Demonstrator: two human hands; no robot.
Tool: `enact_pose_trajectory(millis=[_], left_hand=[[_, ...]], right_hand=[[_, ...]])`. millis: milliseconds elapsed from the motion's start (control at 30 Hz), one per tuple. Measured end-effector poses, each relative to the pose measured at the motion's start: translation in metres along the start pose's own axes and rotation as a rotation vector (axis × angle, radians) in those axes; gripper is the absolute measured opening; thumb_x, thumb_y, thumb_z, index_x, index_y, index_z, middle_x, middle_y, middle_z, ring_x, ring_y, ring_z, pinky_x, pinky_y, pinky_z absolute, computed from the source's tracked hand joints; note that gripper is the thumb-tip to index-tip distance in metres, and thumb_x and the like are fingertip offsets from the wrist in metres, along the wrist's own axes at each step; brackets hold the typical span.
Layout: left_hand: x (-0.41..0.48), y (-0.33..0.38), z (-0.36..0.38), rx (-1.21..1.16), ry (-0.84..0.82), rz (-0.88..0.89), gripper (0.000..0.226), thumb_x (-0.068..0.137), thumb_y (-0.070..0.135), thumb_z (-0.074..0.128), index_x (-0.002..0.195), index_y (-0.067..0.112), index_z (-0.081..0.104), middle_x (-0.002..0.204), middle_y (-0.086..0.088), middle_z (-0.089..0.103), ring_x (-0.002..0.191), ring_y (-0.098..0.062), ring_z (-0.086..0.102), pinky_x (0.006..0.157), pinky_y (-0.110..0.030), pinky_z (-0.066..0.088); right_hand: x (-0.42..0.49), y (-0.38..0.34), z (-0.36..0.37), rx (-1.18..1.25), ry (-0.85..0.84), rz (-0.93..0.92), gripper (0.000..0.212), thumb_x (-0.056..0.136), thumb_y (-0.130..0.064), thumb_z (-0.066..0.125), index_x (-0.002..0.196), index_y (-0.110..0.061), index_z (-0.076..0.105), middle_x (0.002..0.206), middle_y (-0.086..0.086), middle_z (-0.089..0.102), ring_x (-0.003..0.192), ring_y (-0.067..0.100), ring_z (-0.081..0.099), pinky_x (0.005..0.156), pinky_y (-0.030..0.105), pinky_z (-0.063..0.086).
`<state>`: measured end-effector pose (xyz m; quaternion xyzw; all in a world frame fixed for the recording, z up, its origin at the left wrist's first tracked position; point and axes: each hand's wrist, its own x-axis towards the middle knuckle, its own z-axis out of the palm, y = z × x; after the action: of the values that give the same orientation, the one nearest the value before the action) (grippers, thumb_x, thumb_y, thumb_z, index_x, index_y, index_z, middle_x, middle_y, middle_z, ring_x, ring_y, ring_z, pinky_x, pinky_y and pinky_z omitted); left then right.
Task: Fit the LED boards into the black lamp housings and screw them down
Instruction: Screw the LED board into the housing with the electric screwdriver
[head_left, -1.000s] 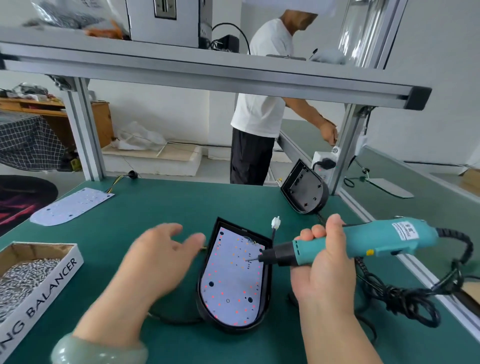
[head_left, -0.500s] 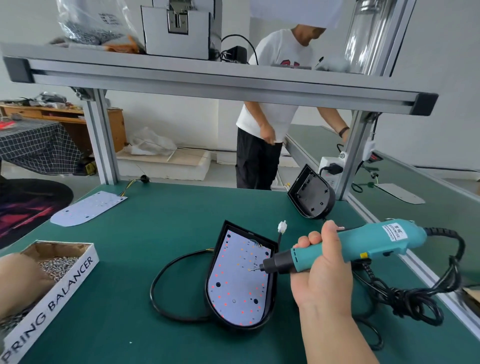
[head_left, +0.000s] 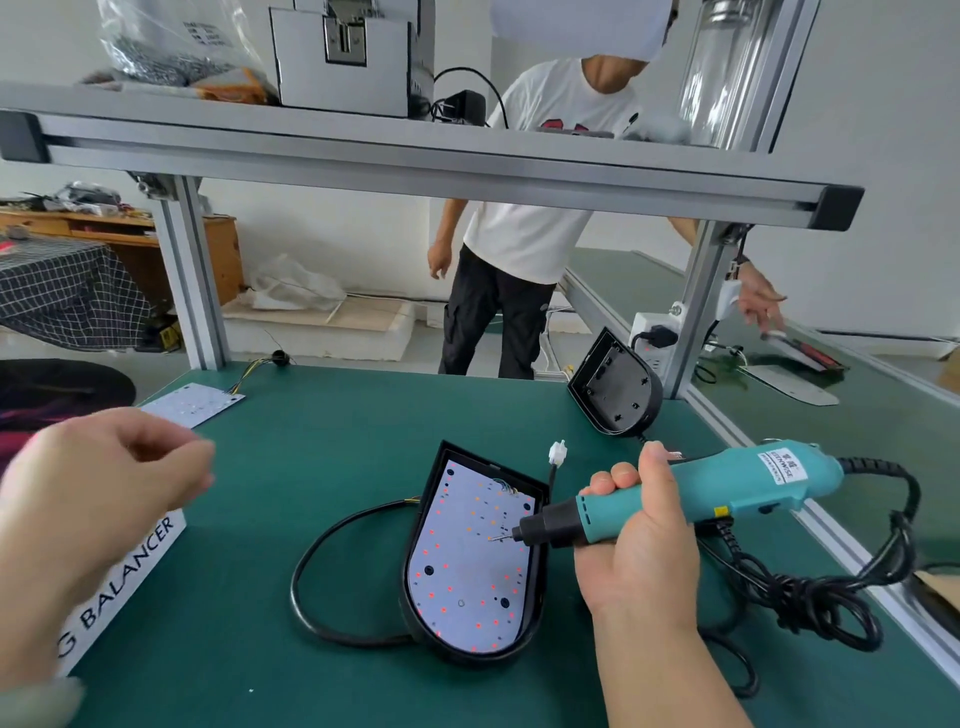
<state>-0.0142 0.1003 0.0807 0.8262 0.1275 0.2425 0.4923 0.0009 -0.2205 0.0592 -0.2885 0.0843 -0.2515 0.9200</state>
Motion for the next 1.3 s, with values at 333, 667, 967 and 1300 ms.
enact_pose_trajectory(millis=[333, 667, 967, 1300], left_hand=[[-0.049, 0.047, 0.101, -0.591, -0.239, -0.140, 0.014, 0.082, -0.004, 0.067, 0.073, 0.006, 0.065, 0.054, -0.001, 0.065, 0.047, -0.010, 0.062, 0.045, -0.014, 0.050], [-0.073, 0.047, 0.109, -0.710, -0.341, -0.210, 0.017, 0.080, -0.010, 0.066, 0.078, 0.007, 0.070, 0.064, -0.007, 0.069, 0.058, -0.016, 0.067, 0.053, -0.017, 0.053], [-0.091, 0.058, 0.122, -0.654, -0.380, -0.197, 0.015, 0.086, 0.005, 0.066, 0.075, 0.011, 0.074, 0.070, -0.008, 0.073, 0.057, -0.012, 0.066, 0.049, -0.016, 0.049], [-0.099, 0.065, 0.122, -0.581, -0.449, -0.148, 0.024, 0.087, 0.012, 0.065, 0.073, 0.027, 0.077, 0.068, -0.006, 0.073, 0.054, -0.009, 0.063, 0.047, -0.016, 0.046]], right_hand=[[0.000, -0.002, 0.001, 0.036, 0.008, 0.024, 0.017, 0.091, -0.028, 0.063, 0.088, -0.022, 0.048, 0.061, -0.010, 0.047, 0.051, 0.009, 0.048, 0.065, 0.024, 0.041], [-0.003, -0.006, 0.003, 0.145, 0.017, 0.061, 0.018, 0.092, -0.029, 0.062, 0.082, -0.023, 0.049, 0.060, -0.011, 0.046, 0.051, 0.009, 0.046, 0.061, 0.022, 0.042], [-0.008, -0.007, 0.008, 0.228, -0.049, 0.100, 0.018, 0.077, -0.031, 0.068, 0.079, -0.023, 0.052, 0.061, -0.011, 0.044, 0.051, 0.008, 0.045, 0.061, 0.022, 0.041], [-0.012, -0.010, 0.013, 0.284, -0.090, 0.112, 0.021, 0.071, -0.033, 0.068, 0.079, -0.024, 0.051, 0.061, -0.011, 0.042, 0.051, 0.007, 0.044, 0.062, 0.021, 0.039]])
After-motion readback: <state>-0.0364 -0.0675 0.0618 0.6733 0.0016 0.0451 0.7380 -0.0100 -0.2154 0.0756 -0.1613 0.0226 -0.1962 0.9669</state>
